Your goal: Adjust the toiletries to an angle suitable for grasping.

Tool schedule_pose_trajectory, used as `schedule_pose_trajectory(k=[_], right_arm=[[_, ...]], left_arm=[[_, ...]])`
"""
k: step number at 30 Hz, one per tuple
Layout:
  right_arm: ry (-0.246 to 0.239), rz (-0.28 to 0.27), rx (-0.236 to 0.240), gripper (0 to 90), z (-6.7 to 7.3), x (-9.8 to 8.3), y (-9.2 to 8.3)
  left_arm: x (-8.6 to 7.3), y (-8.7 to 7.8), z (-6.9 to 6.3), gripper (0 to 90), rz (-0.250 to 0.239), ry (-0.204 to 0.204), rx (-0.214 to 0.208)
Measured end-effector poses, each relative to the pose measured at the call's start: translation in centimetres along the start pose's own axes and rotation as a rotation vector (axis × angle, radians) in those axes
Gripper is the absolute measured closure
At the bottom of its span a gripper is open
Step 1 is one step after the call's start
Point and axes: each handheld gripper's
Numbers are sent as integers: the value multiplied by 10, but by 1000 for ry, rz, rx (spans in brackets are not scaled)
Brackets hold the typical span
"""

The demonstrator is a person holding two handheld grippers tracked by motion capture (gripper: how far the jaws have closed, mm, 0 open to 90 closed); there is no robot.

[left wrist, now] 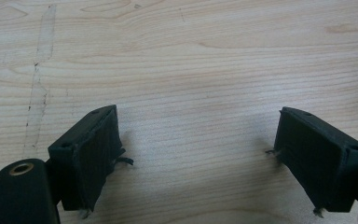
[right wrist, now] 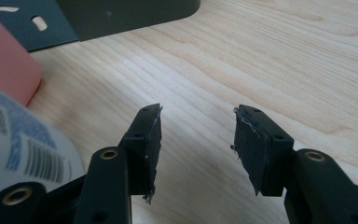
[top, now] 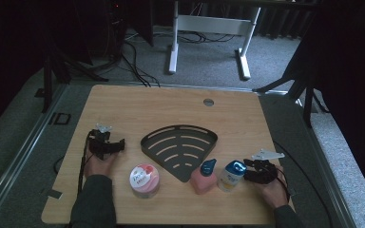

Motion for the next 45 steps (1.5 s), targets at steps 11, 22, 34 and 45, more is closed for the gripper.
schedule_pose_trajectory(k=[11,22,34,45], right_arm=[[-19,12,24,489,5,-10,-2],[-40,22,35,478,12,-16,-7],[-89,34,65,465,20,-23,-13],[-126,47,102,458,26,-33,-17]], left_arm=[[0,0,0,144,0,-1,0],[0,0,0,144,0,-2,0],[0,0,0,144,0,-2,0],[0,0,0,144,-1,-2,0]])
Point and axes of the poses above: each handheld gripper's, and its own axes: y roughly forward along the jaws, x roughly out of its top, z roughly to its left, and after that the axes turned 7 degrees about z, right-handed
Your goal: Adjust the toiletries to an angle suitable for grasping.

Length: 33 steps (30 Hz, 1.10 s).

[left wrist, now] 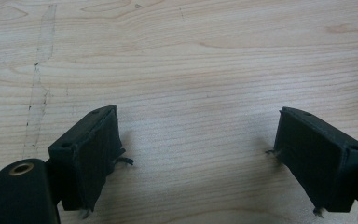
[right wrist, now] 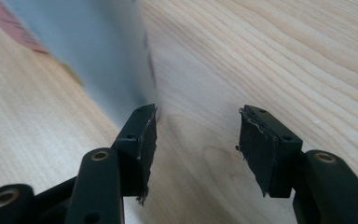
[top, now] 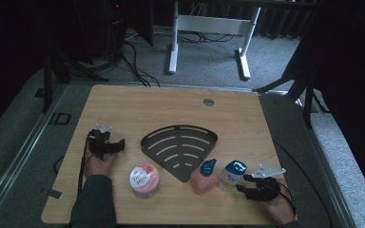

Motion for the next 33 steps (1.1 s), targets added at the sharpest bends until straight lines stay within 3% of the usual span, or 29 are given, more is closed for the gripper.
schedule_pose_trajectory(k=[12,18,33], right_arm=[[-72,33,54,445,10,-4,0],[-97,10,86,432,17,-2,-1],[-125,-34,80,527,25,19,12]], left_arm=[[0,0,0,144,0,0,0],[0,0,0,144,0,0,0],[0,0,0,144,0,0,0]])
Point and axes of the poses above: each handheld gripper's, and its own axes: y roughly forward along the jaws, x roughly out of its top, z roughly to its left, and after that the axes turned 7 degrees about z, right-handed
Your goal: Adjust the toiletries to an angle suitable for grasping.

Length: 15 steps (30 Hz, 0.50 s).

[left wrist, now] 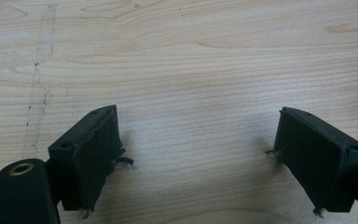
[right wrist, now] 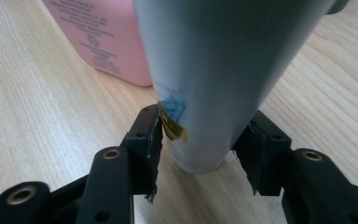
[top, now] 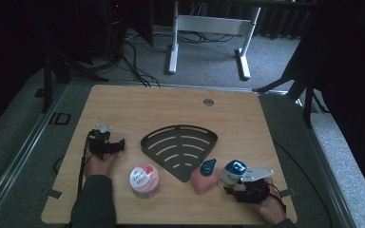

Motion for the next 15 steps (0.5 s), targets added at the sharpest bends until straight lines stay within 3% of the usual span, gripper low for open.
schedule_pose_trajectory(k=[9,15], right_arm=[[-2,-6,-27,544,-5,2,2],[10,-6,-47,545,-17,7,6]], left_arm=[[0,0,0,144,0,0,0],[0,0,0,144,1,0,0]])
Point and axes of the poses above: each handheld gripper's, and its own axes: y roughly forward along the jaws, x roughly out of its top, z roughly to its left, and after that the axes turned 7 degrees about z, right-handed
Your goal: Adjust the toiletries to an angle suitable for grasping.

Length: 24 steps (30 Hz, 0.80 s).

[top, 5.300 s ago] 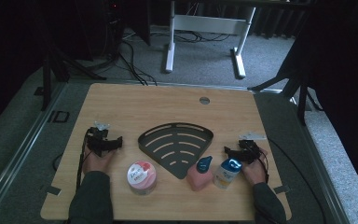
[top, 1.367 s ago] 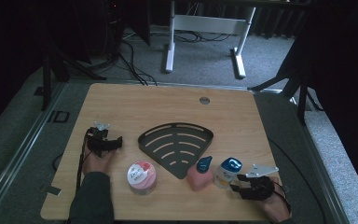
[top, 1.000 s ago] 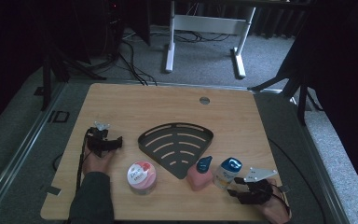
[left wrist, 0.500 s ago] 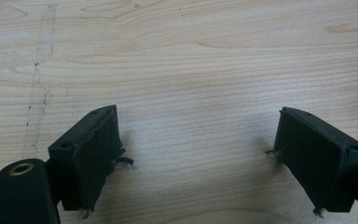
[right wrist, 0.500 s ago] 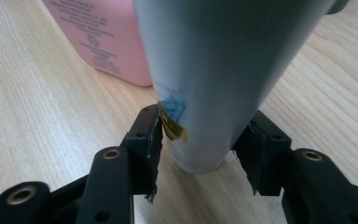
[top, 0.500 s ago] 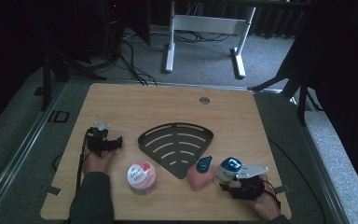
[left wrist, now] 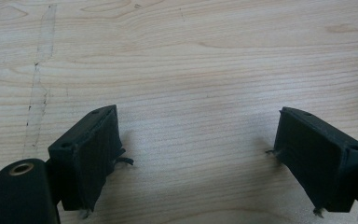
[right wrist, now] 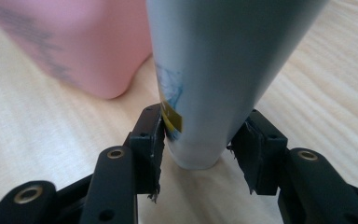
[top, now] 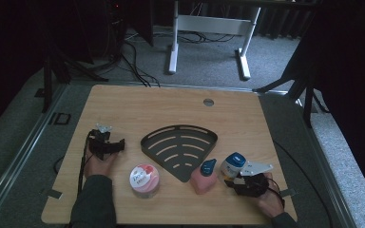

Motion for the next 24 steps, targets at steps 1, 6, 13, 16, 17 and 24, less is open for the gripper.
schedule_pose_trajectory(k=[1,6,13,16,17,24], right_arm=[[2,0,-7,545,-3,2,1],[17,-8,-19,546,-15,8,7],[48,-21,-45,547,-35,17,16],[59,-23,-51,547,-45,22,21],[62,-25,-53,547,-47,23,22],[86,-35,-73,547,-67,33,32]], left_arm=[[0,0,0,144,0,0,0],[0,0,0,144,0,0,0],[0,0,0,144,0,0,0],[0,0,0,144,0,0,0],[0,0,0,144,0,0,0],[0,0,0,144,0,0,0]])
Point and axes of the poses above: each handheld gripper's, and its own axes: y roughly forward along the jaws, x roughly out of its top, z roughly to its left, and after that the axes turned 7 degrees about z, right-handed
